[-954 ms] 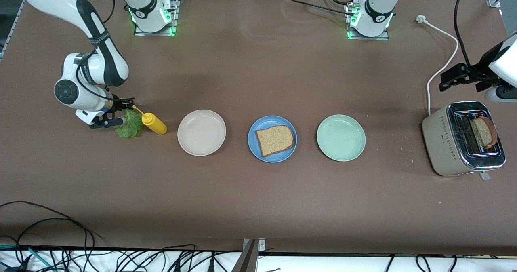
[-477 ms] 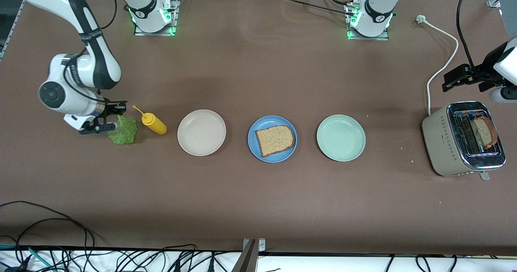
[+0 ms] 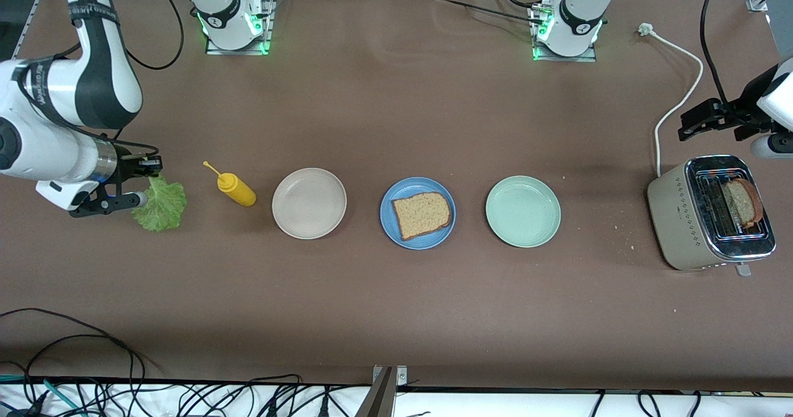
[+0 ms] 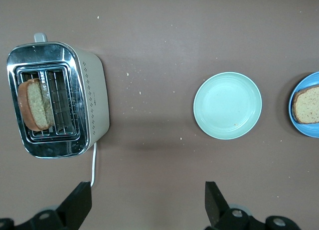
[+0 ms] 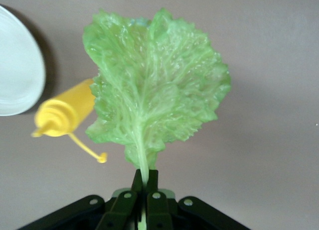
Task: Make sandwich in blue plate with both arms
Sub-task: 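Grasp the green lettuce leaf by its stem with the right gripper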
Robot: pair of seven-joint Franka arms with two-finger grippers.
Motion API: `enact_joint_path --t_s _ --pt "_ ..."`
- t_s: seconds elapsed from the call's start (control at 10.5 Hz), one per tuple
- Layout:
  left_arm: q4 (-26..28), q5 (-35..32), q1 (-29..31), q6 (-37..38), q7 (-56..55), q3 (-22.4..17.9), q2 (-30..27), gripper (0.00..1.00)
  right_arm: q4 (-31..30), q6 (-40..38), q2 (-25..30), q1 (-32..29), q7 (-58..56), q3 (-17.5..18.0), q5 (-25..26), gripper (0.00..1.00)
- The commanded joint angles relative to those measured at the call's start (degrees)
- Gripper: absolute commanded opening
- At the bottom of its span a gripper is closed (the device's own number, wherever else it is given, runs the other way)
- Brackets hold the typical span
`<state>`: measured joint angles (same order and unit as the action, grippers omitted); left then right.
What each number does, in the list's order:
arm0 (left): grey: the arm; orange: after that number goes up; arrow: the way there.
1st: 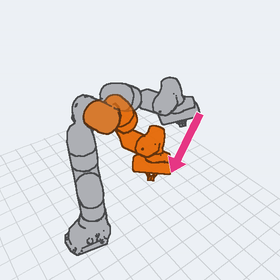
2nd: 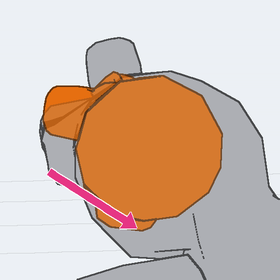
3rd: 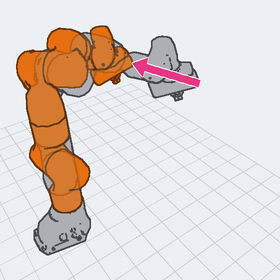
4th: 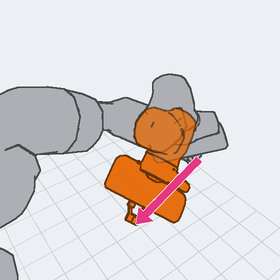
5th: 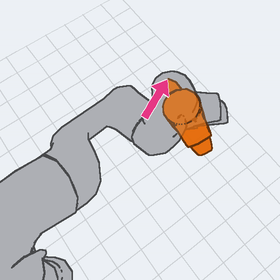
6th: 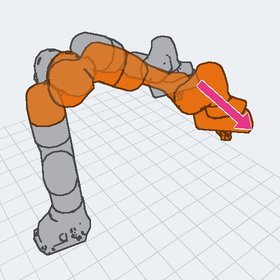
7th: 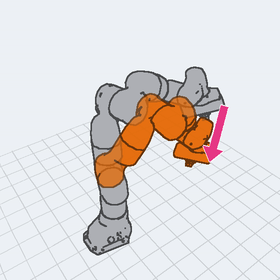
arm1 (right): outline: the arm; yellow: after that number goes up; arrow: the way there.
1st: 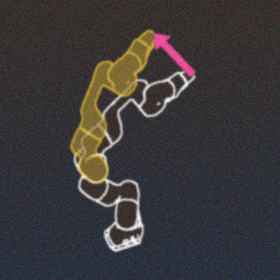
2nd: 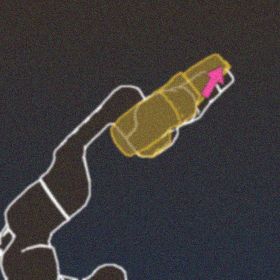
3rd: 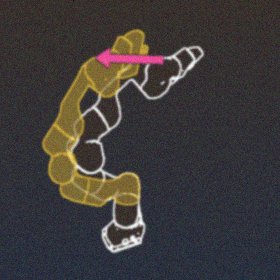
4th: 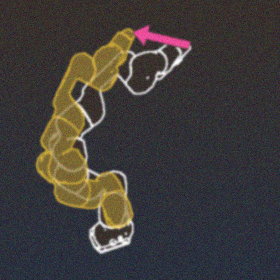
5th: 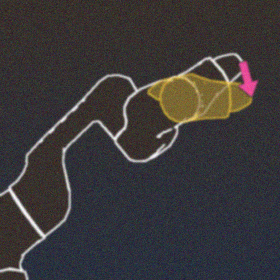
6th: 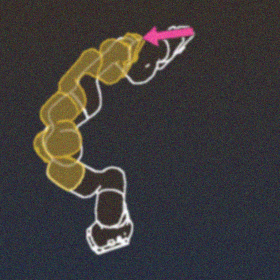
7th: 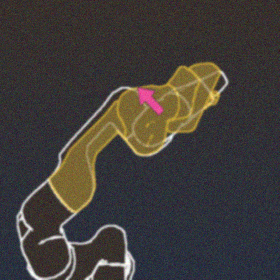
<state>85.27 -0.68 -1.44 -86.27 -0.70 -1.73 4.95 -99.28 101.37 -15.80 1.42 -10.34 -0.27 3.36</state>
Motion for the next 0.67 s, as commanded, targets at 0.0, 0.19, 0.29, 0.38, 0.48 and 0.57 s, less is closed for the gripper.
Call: enact_joint_path --t_s 0.0,0.19,0.29,0.38,0.48,0.57 --pt "-1.5 -1.7 0.1 1.3 0.7 0.2 0.5 1.0 7.5 -4.9 -1.2 0.1 8.5 8.7 -0.2 0.0" --pt "-1.5 -1.7 0.1 1.3 0.7 0.2 0.6 1.0 8.5 -4.3 -2.1 1.5 23.6 16.0 -0.2 0.0" --pt "-1.5 -1.7 0.1 1.3 0.7 0.2 0.6 1.0 8.7 -3.2 -3.7 4.0 32.1 18.1 -0.1 0.0" --pt "-1.5 -1.7 0.1 1.3 0.7 0.1 0.6 1.0 9.6 -0.7 -5.5 7.8 40.1 18.5 -0.1 0.0" --pt "-1.5 -1.7 0.2 1.3 0.7 0.1 0.6 1.0 12.0 2.5 -8.3 11.5 47.4 18.5 -0.1 0.0" --pt "-1.5 -1.7 0.4 1.3 0.7 0.1 0.6 1.0 15.1 4.9 -11.2 14.9 53.4 18.5 0.0 0.0"
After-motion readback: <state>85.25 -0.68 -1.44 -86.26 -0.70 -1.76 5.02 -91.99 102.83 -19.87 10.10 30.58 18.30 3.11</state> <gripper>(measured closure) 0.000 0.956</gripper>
